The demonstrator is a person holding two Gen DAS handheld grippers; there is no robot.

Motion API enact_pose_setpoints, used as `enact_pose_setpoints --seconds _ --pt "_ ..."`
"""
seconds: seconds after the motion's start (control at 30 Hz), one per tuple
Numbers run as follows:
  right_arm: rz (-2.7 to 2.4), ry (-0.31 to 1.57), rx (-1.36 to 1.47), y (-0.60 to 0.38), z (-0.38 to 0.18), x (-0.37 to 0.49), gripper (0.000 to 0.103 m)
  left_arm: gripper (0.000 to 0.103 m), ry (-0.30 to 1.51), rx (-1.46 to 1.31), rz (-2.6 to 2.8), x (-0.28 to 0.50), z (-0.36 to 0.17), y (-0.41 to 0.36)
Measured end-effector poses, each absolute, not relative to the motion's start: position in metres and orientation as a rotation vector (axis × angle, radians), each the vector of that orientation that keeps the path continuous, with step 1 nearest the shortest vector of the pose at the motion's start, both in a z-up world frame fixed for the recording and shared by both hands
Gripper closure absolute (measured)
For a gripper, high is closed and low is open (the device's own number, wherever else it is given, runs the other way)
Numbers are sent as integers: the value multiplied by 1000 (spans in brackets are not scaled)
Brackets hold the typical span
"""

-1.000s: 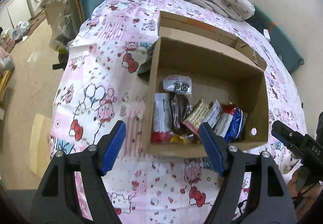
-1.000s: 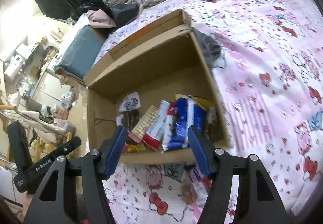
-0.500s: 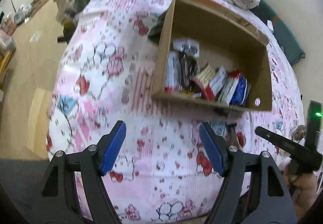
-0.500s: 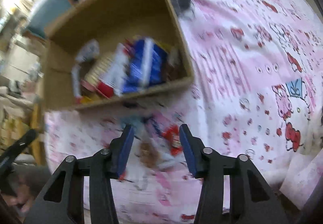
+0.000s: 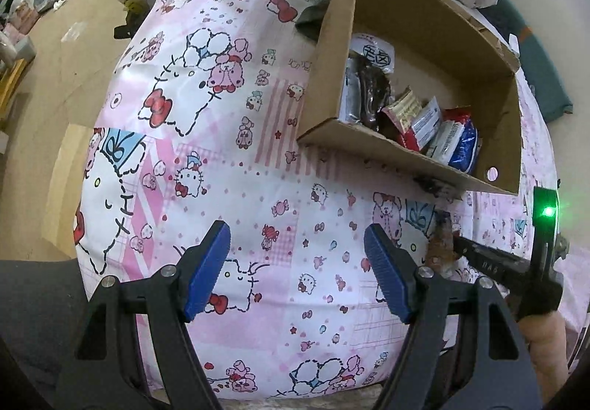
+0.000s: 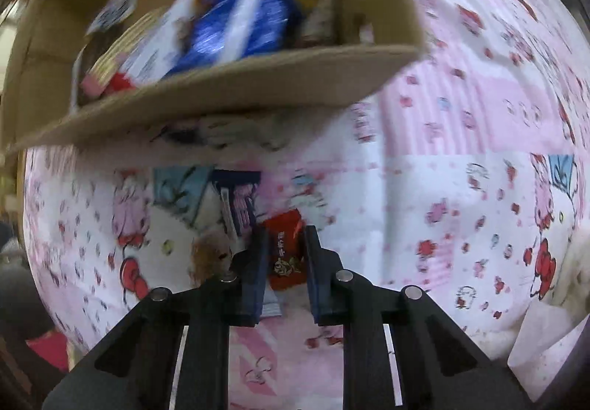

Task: Organize snacks
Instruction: 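Grasp the red candy with the right tool while the left tool grasps a small red-labelled packet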

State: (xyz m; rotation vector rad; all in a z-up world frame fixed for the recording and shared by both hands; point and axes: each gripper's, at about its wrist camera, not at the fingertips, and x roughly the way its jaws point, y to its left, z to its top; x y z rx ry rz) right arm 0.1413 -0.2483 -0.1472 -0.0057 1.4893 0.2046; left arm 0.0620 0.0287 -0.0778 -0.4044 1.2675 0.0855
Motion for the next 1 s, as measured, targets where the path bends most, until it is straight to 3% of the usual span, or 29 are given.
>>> enact_pose_setpoints --seconds 0.37,0.63,0.9,0.93,1.0 --pt "423 1504 66 -199 -148 110 87 31 1298 -347 52 67 -89 10" --pt "379 1458 145 -227 -135 102 88 33 1360 -283 -50 76 -115 -23" --pt "343 1426 225 -247 -123 103 88 70 1401 -184 -216 91 -143 -77" --pt "340 1427 226 -248 -123 103 88 91 1412 -180 -231 92 -147 -80" --pt "336 1428 227 -250 -123 101 88 91 1417 -153 -233 91 -150 -83"
